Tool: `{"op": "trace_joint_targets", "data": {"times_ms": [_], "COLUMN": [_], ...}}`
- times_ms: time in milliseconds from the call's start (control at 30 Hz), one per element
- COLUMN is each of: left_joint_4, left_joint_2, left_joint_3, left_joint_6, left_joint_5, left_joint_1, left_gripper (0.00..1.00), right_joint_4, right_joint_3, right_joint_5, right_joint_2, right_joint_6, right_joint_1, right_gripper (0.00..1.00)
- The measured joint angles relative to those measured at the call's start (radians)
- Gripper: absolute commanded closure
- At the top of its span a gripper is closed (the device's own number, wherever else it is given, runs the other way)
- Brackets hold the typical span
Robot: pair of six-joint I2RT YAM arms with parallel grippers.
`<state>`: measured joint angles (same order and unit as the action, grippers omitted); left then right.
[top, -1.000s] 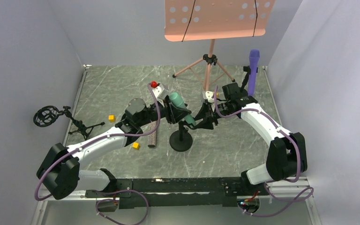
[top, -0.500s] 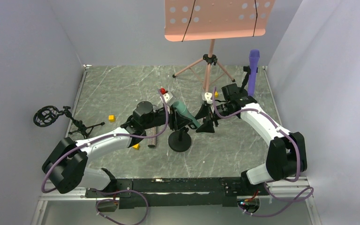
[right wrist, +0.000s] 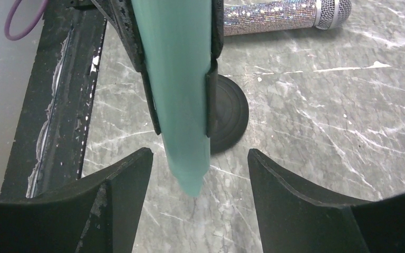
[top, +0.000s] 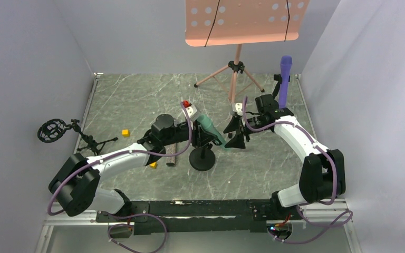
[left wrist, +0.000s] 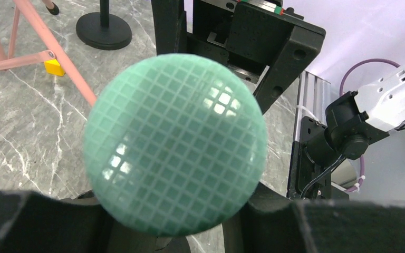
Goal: Attach the microphones to the stand
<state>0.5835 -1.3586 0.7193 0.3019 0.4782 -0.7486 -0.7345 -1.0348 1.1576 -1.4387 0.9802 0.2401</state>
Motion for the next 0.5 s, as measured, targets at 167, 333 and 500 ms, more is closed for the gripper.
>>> {"op": "trace_joint_targets", "data": {"times_ms": [167,333,500], "left_joint_4": [-0.045,-0.090,-0.157], "left_joint_2": [0.000,0.000,0.000], "left_joint_3": [0.021,0.043,0.079], "left_joint_6": [-0.043,-0.081,-0.096], "left_joint_5": [-0.006,-0.026,-0.049], "left_joint_1": [-0.014,-0.032,-0.039], "left_gripper": [1.00,0.98,0.61], "right_joint_4": [-0.002,-0.010,-0.019], "right_joint_3": [0.009,0.015,0.015], "right_joint_5": [0.000,0.002,0.004], "right_joint_2": [0.001,0.001,0.001], "right_joint_6": [0.001,0.007,0.015], "right_joint_1": [-0.010,-0.010,-0.010], "right_gripper": [0.27,0.26,0.25]}}
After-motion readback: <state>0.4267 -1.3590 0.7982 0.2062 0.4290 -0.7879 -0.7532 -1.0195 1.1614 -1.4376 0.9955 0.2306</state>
